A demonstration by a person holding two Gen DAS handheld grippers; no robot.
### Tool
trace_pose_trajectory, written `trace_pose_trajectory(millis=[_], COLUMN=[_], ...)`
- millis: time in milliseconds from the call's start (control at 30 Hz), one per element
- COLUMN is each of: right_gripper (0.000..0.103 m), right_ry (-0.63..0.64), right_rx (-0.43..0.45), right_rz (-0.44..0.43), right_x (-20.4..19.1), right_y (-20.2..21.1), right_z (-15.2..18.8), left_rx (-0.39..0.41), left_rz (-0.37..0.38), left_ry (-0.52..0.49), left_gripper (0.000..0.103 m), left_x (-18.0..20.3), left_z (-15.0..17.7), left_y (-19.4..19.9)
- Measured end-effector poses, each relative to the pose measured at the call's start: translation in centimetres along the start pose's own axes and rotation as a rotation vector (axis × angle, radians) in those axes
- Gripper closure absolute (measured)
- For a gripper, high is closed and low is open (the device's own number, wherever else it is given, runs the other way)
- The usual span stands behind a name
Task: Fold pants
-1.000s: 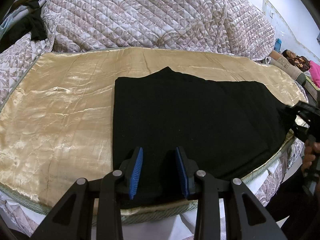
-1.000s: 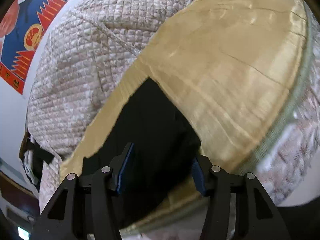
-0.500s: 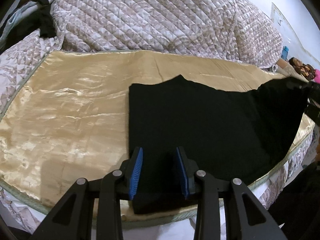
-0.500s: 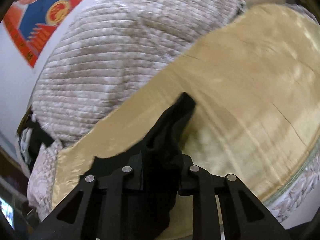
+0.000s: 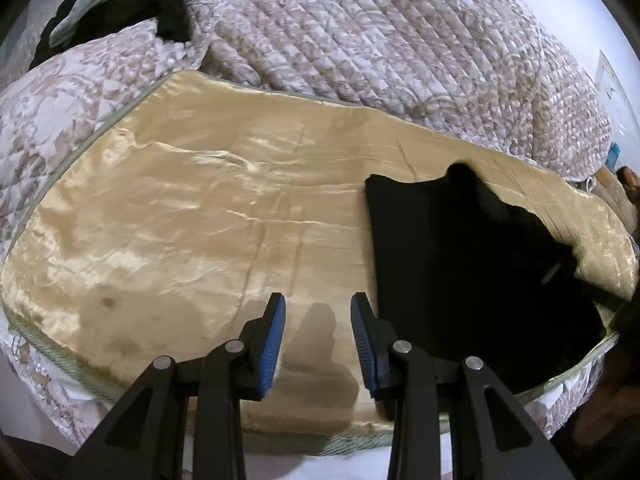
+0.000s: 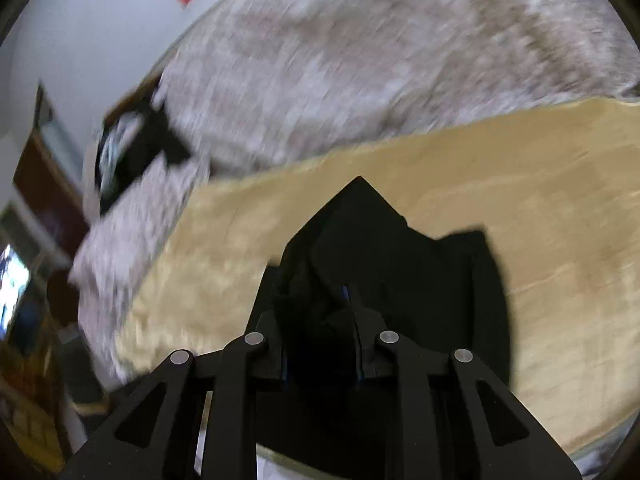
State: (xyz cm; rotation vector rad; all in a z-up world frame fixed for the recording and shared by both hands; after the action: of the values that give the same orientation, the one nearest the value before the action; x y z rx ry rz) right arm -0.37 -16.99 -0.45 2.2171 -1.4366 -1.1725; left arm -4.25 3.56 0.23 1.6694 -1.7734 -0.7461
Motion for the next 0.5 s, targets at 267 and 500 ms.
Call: trace_pose_trajectory(millis=[267,500], right_gripper=[0.081,0.081], right_ry=[0.089,0.183], right_rx=[-0.019,-0.065], right_rz=[0.052,-0.001], right_x=[-1.5,-5.5], right_y=[-1.8,-3.0], right_z=[1.5,3.5], left_rx=[0.022,0.030], left_rz=[0.011,-0.007], left_ry=[0.026,0.061], left_gripper=[0.067,0.067], left_x=[-0.6,-2.0], left_z=[-0.2,-0.1], left_y=[0.8,1.1])
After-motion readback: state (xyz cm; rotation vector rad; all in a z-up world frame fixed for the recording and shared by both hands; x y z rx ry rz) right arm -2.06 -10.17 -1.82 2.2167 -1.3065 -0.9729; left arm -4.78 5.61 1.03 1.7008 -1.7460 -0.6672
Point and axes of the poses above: each gripper's, at about its wrist camera, not at the fingertips, and y roughly against the way its jaws point, x to its right, z to its underside, the point moved 5 cm from there along -y, roughly the way its jaws point, and after that the axes turned 8 degrees about -y, right-handed, at the moved point
